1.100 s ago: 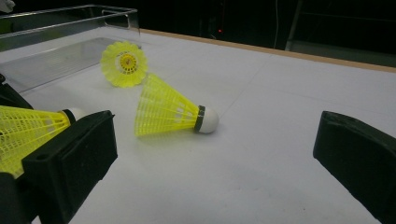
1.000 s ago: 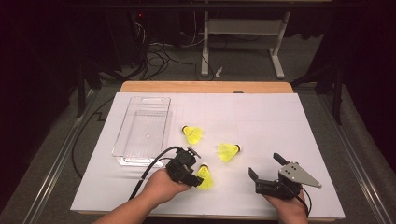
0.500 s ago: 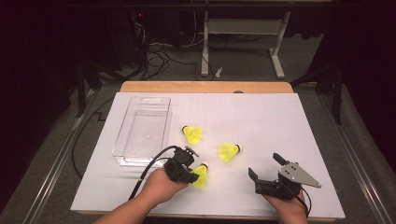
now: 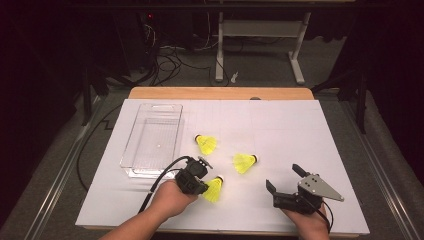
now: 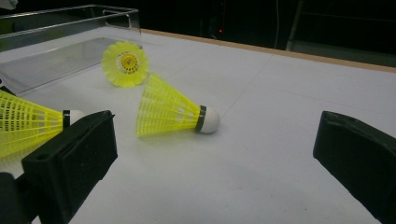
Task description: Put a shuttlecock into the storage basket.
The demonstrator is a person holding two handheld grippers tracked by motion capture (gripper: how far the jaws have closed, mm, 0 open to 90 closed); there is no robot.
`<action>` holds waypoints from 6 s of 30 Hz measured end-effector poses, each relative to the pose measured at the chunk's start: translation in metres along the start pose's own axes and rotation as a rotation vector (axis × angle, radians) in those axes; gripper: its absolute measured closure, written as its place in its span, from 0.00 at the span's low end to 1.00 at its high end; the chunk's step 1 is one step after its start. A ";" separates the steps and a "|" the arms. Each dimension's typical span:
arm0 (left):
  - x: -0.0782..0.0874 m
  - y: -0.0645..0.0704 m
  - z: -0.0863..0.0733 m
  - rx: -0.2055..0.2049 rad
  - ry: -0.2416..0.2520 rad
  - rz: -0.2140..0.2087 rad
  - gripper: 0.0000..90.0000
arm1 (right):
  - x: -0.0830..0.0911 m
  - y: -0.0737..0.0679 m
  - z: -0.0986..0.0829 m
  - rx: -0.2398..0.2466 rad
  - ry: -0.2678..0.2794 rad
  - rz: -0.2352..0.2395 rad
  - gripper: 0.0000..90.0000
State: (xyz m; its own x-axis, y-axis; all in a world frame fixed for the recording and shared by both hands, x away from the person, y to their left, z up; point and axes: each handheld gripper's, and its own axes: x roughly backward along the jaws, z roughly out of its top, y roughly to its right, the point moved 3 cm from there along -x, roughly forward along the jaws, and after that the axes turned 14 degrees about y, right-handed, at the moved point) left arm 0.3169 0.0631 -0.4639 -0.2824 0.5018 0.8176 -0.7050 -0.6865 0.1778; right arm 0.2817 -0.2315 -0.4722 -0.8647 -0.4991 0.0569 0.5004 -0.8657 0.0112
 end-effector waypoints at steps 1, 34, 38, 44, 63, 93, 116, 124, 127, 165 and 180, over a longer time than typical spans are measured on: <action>0.000 0.000 0.000 -0.003 0.001 -0.003 0.97 | 0.000 0.000 0.000 0.000 0.000 0.000 0.00; 0.022 0.003 0.009 -0.015 0.014 -0.115 0.98 | 0.001 0.000 0.000 0.000 0.003 -0.003 0.00; 0.026 0.002 0.011 -0.010 0.015 -0.126 0.98 | 0.001 0.000 0.000 0.001 0.003 -0.003 0.00; 0.033 0.001 0.013 -0.014 0.006 -0.138 0.98 | 0.001 0.000 0.000 0.001 0.003 -0.004 0.00; 0.078 -0.012 0.021 -0.004 0.017 -0.133 0.98 | 0.001 0.000 -0.001 -0.019 0.001 -0.010 0.00; 0.118 -0.060 0.026 0.093 0.067 -0.107 0.98 | 0.003 -0.008 0.006 0.010 0.018 0.015 0.00; 0.144 -0.112 0.011 0.186 0.094 -0.009 0.98 | 0.004 -0.003 0.006 0.000 0.018 -0.003 0.00; 0.151 -0.131 0.005 0.225 0.099 0.027 0.98 | 0.004 -0.002 0.006 0.004 0.018 -0.001 0.00; 0.152 -0.138 0.001 0.238 0.101 0.040 0.98 | 0.004 -0.003 0.006 0.003 0.018 -0.001 0.00; 0.159 -0.186 -0.001 0.342 0.092 0.167 0.98 | 0.003 -0.006 0.005 0.015 0.017 0.015 0.00; 0.136 -0.208 0.005 0.385 0.061 0.199 0.98 | 0.003 -0.007 0.006 0.017 0.018 0.022 0.00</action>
State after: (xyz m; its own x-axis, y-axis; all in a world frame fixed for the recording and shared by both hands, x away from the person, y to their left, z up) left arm 0.4281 0.2715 -0.3868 -0.4344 0.3617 0.8249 -0.3420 -0.9135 0.2204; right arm 0.2760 -0.2266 -0.4666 -0.8542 -0.5185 0.0397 0.5196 -0.8540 0.0266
